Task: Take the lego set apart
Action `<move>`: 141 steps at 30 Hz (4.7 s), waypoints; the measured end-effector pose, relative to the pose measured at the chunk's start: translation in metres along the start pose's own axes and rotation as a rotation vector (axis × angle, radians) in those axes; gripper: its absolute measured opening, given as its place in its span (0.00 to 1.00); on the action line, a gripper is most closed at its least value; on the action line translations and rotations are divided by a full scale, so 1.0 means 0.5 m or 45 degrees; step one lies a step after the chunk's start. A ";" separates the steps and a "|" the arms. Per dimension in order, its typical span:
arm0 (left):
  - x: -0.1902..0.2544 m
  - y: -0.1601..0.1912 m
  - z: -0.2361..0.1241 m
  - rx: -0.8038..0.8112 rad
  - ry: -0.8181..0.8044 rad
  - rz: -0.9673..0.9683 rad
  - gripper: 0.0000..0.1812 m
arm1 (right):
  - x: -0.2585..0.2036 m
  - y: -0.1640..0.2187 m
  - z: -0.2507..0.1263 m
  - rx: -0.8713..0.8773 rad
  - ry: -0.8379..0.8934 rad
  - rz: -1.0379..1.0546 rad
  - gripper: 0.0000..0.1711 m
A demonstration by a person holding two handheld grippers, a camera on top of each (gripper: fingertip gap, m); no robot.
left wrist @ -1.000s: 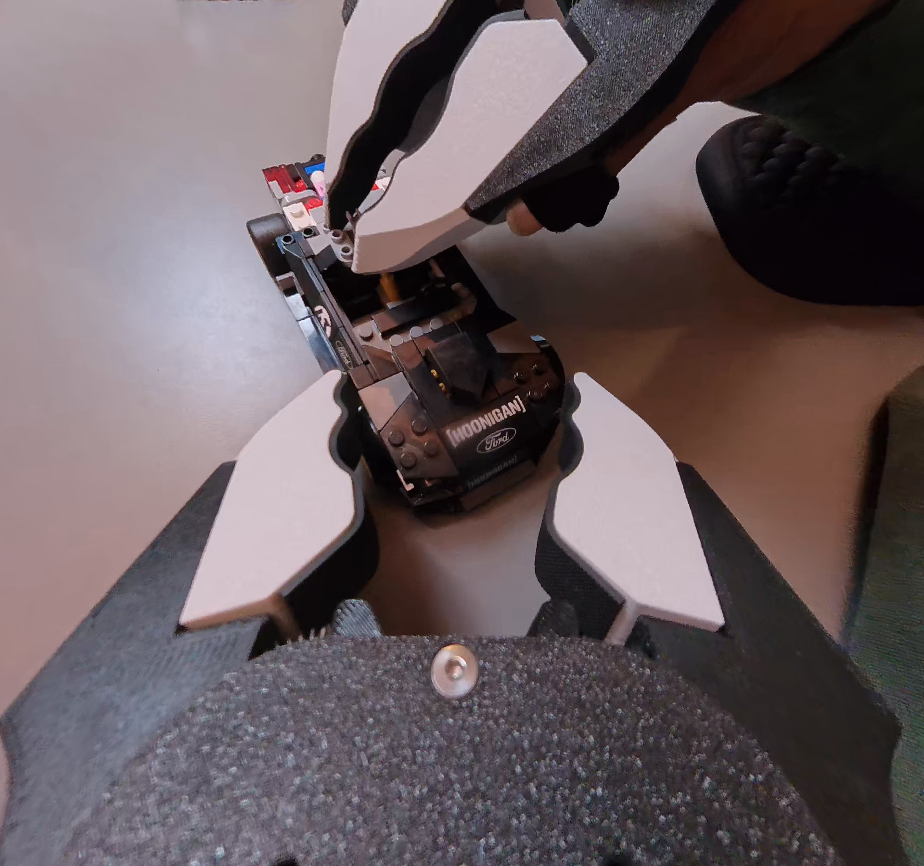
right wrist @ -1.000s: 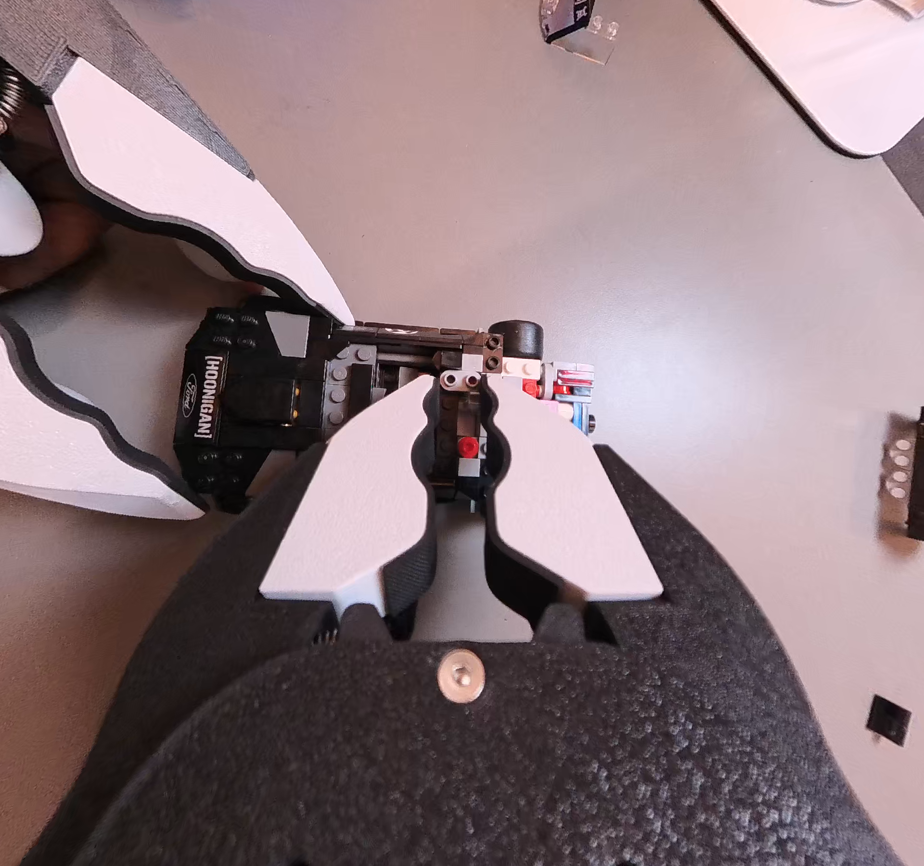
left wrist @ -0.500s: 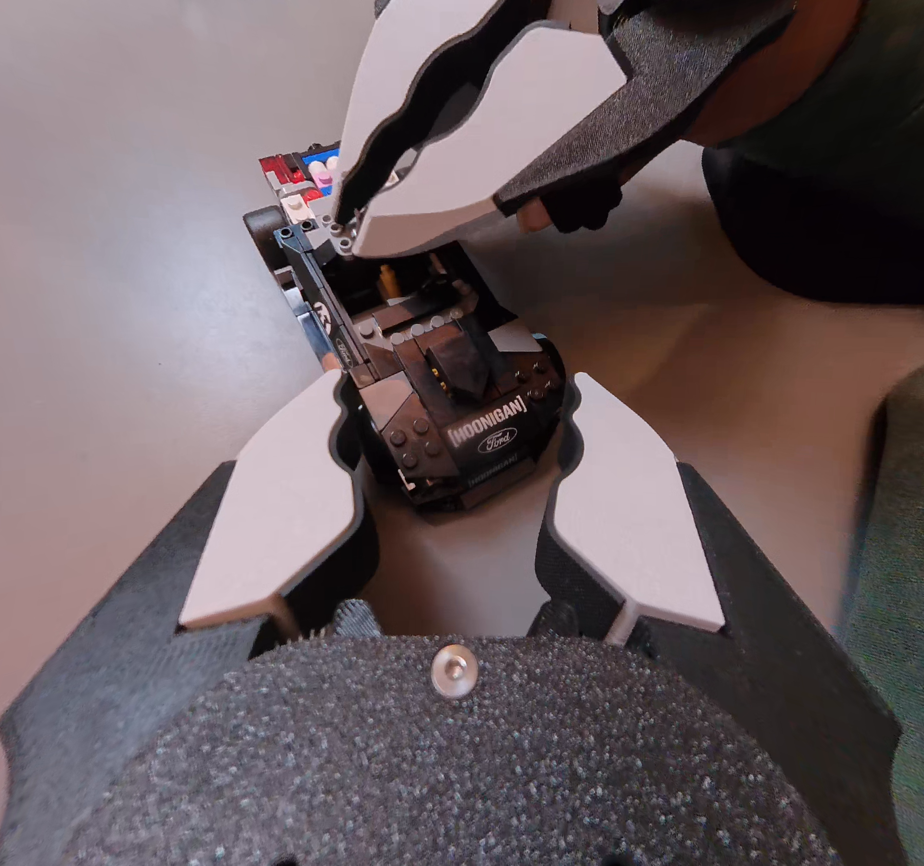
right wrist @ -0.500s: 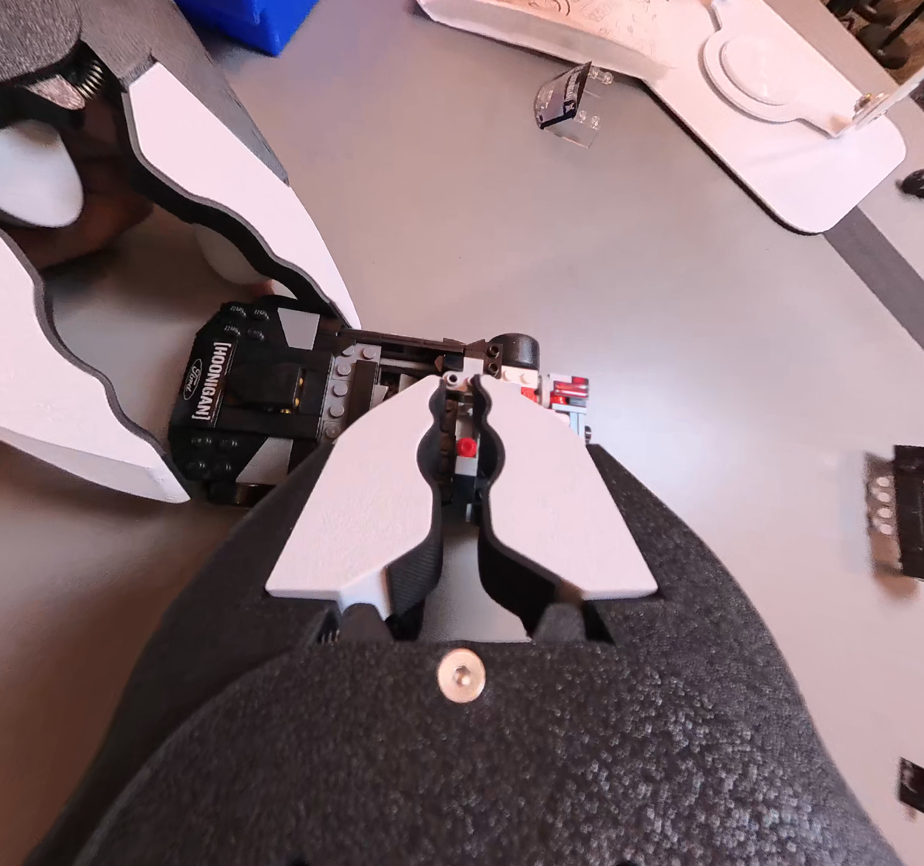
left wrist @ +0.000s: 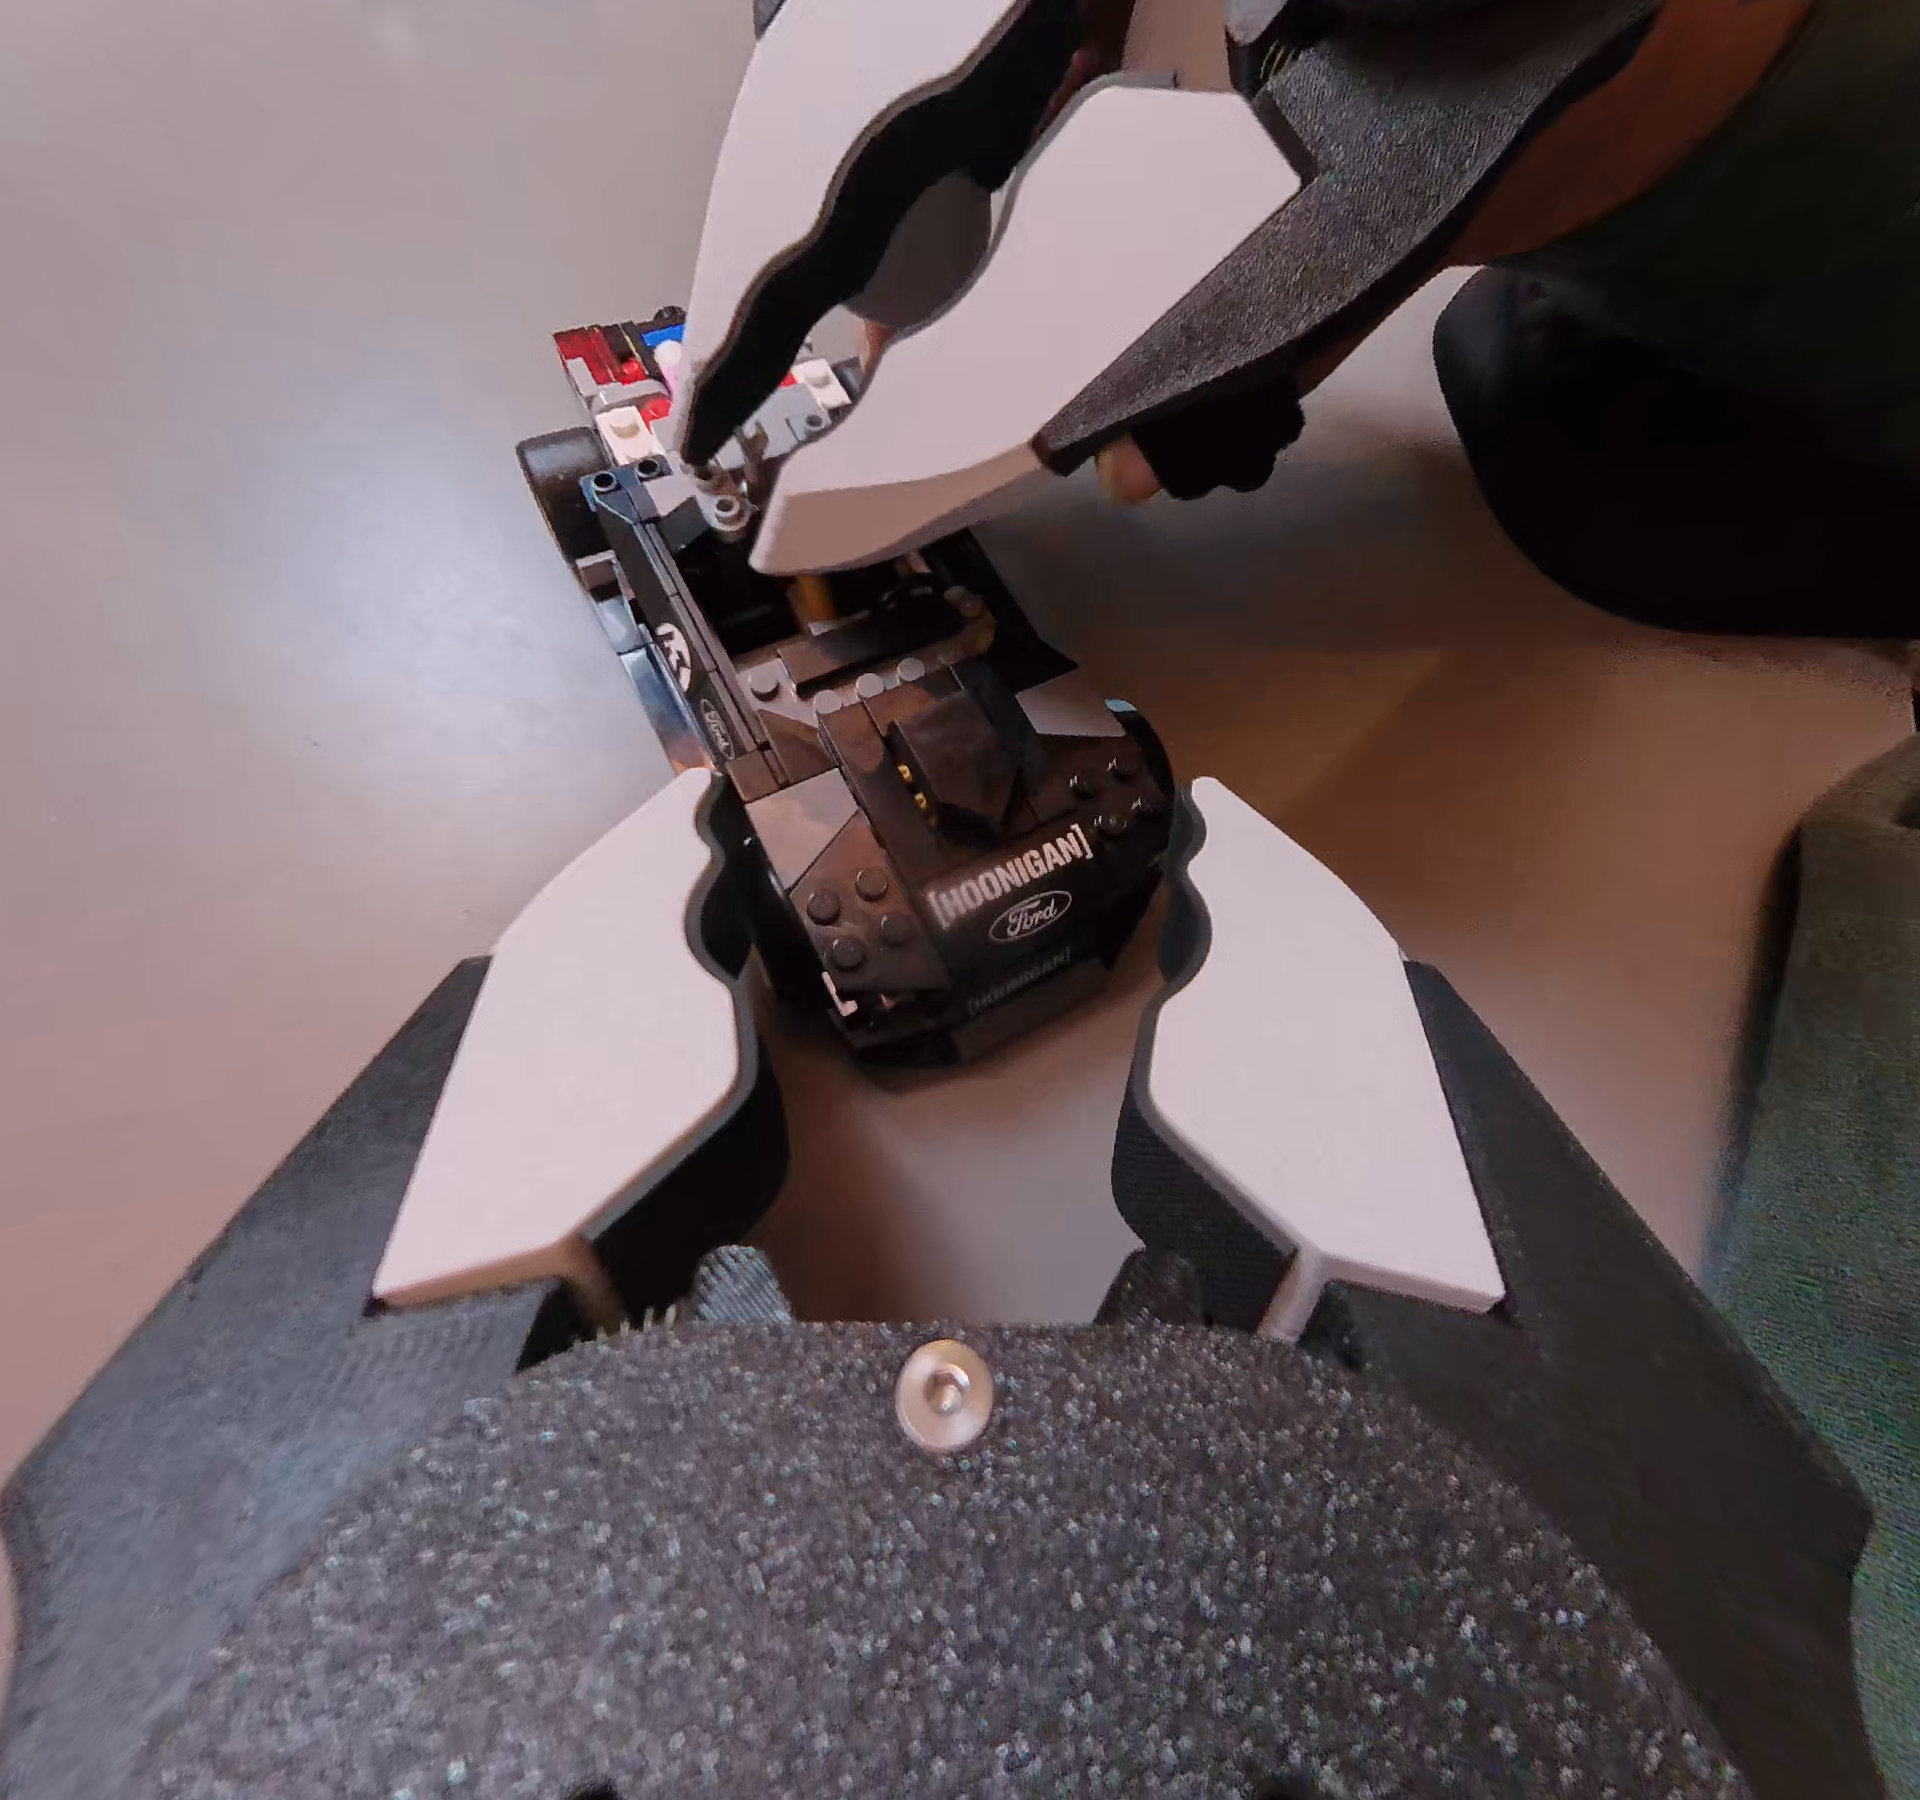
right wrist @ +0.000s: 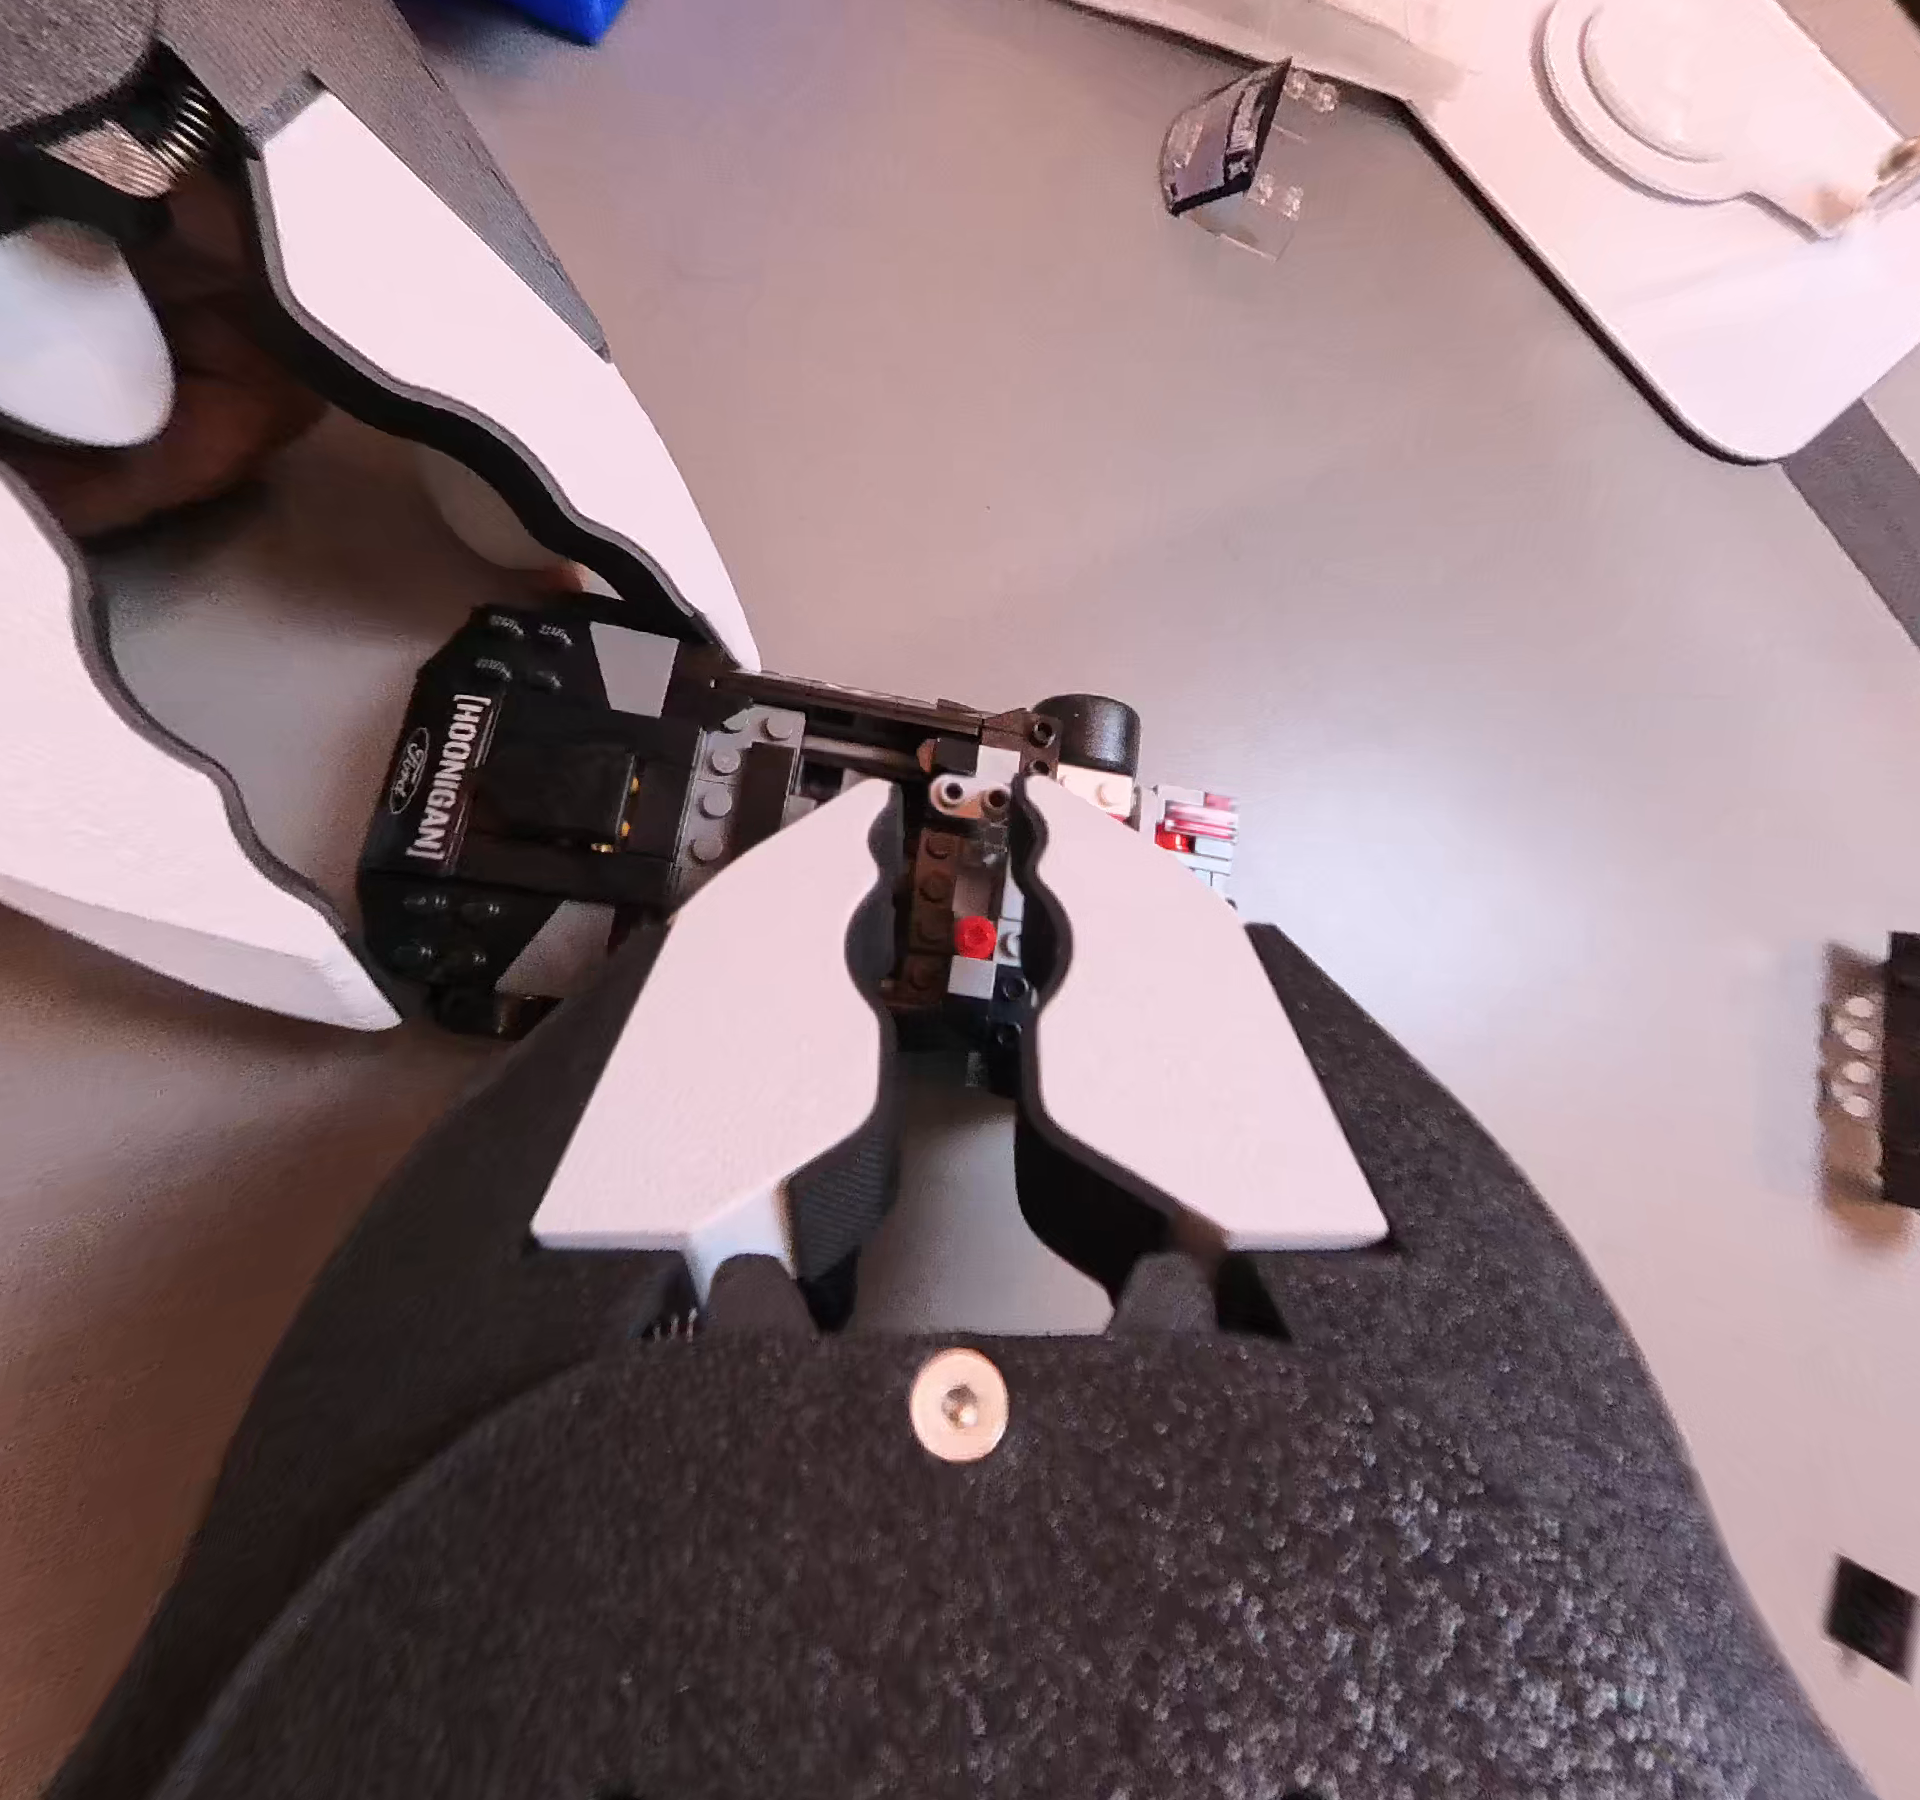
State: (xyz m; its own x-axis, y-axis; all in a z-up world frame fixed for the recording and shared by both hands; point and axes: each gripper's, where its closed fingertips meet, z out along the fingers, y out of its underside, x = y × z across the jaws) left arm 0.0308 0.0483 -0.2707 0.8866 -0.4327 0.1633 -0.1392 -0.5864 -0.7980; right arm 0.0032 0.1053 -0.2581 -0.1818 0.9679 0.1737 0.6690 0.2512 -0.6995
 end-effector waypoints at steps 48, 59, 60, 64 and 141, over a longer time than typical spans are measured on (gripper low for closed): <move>0.004 0.002 -0.005 0.016 0.008 0.011 0.43 | 0.082 -0.060 -0.096 0.385 0.076 0.255 0.06; -0.022 -0.066 -0.062 0.302 -0.038 -0.004 0.47 | 0.183 -0.028 -0.181 0.496 0.321 0.332 0.13; -0.030 -0.080 -0.074 0.357 -0.067 0.000 0.47 | 0.199 -0.022 -0.193 0.511 0.351 0.348 0.13; -0.076 -0.124 -0.131 0.535 -0.261 0.066 0.43 | 0.269 0.024 -0.236 0.530 0.490 0.406 0.14; 0.004 -0.233 -0.122 0.699 0.079 -0.207 0.12 | 0.206 -0.023 -0.313 0.785 -0.109 0.128 0.05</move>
State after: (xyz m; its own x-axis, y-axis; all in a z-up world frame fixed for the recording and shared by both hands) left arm 0.0218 0.0740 -0.1417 0.8475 -0.4160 0.3298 0.2611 -0.2144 -0.9412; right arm 0.0893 0.2038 -0.1237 -0.2135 0.9758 0.0479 0.1522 0.0816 -0.9850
